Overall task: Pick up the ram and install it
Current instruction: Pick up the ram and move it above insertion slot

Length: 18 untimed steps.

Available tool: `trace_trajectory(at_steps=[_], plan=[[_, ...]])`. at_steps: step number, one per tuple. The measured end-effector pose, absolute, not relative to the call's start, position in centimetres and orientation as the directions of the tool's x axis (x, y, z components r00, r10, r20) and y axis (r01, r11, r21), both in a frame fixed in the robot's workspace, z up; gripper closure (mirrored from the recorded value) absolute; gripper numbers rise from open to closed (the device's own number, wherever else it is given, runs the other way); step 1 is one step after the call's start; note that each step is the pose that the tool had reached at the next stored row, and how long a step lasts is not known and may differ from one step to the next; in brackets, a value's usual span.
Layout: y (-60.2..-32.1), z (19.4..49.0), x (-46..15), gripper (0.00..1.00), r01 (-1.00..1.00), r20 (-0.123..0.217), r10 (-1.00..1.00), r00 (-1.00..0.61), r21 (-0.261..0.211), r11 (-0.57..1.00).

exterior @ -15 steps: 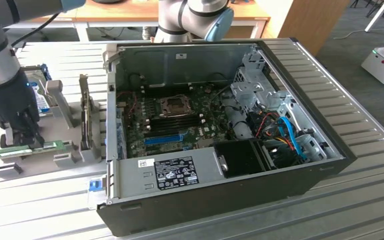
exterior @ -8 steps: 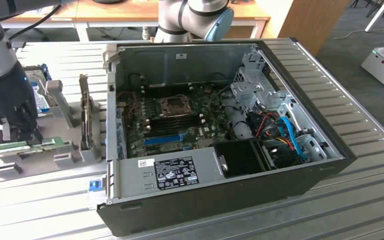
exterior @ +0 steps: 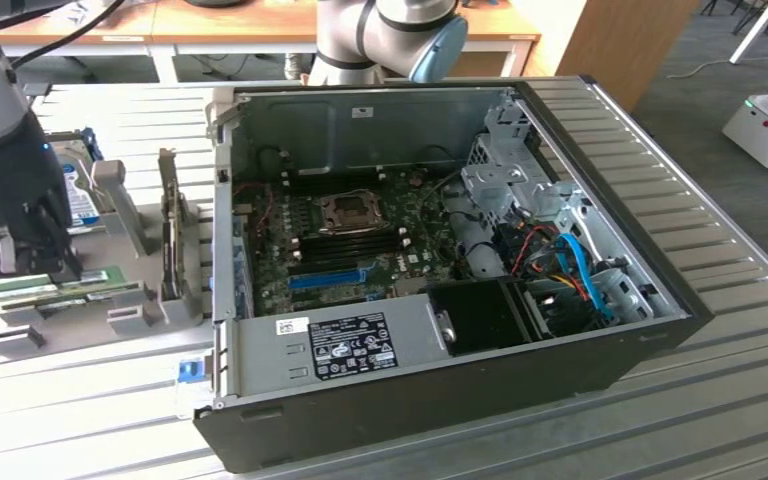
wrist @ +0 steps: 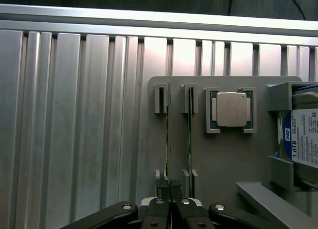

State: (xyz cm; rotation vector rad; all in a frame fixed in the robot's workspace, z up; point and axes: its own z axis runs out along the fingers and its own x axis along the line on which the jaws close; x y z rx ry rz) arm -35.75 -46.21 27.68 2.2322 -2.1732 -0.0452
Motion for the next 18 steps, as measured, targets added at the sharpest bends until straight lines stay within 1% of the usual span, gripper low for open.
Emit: trace_trajectory(at_steps=[18], plan=[[-46.2, 29.8, -35.5, 0.88, -0.999, -0.044, -0.999, 0.027, 0.038, -0.028]])
